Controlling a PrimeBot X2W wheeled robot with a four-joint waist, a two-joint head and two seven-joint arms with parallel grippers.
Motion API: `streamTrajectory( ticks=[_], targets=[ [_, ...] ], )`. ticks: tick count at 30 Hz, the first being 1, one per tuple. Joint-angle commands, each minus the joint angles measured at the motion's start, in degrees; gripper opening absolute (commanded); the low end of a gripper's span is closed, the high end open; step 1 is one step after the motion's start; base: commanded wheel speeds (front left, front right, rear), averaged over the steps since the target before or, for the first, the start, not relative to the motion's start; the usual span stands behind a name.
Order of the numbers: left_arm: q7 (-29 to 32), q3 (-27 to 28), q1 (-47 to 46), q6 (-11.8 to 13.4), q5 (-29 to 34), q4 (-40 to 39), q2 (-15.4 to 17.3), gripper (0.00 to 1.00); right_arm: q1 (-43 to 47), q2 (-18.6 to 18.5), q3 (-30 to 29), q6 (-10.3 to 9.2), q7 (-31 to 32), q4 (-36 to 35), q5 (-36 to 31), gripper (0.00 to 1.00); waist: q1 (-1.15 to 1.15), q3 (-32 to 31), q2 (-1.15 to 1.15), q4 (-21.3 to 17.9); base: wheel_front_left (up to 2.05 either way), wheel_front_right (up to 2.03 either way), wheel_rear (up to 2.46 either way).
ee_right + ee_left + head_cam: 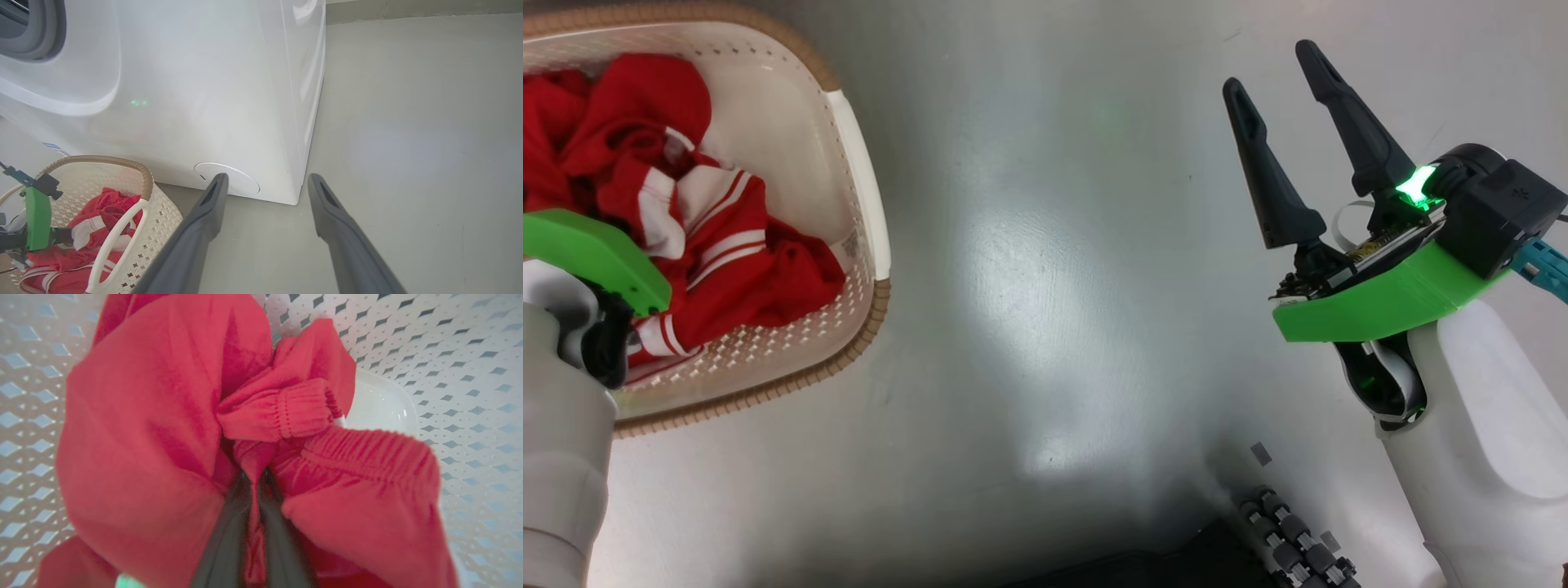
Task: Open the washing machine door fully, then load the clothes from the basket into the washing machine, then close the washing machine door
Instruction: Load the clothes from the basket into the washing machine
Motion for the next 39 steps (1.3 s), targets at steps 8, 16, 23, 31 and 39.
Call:
streamTrajectory(
  ticks=[8, 16, 23, 31, 39],
  targets=[
    [-1.3, -1.0, 2.3, -0.2, -2.6, -1.1, 3.0, 0.0, 1.8, 0.5, 0.9, 0.09, -0.3, -0.6, -0.2, 1.0, 0.0, -1.1, 0.0, 0.2, 0.0, 0.0, 0.0],
    [-5.0, -4.2, 4.8, -0.2, -4.7, -3.8, 3.2, 0.0, 1.9, 0.8, 1.2, 0.09, -0.3, 0.1, 0.1, 1.0, 0.0, -4.6, 0.0, 0.5, 0.0, 0.0, 0.0],
    [-8.4, -7.7, 7.7, -0.2, -6.0, -6.2, 3.2, 0.0, 2.5, 0.4, 1.6, 0.09, -0.3, 0.9, 0.6, 1.0, 0.0, -8.8, 0.0, 1.5, 0.0, 0.0, 0.0],
    [-12.1, -11.0, 11.7, -0.2, -8.0, -8.8, 3.4, 0.0, 3.6, -0.3, 2.2, 0.09, -0.3, 1.9, 1.1, 1.0, 0.0, -14.4, 0.0, 2.9, 0.0, 0.0, 0.0],
    [-13.7, -12.1, 15.4, -0.2, -8.9, -12.1, 3.8, 0.0, 5.3, -1.0, 2.6, 0.09, -0.3, 3.0, 1.8, 1.0, 0.0, -19.8, 0.0, 4.3, 0.0, 0.0, 0.0]
  ],
)
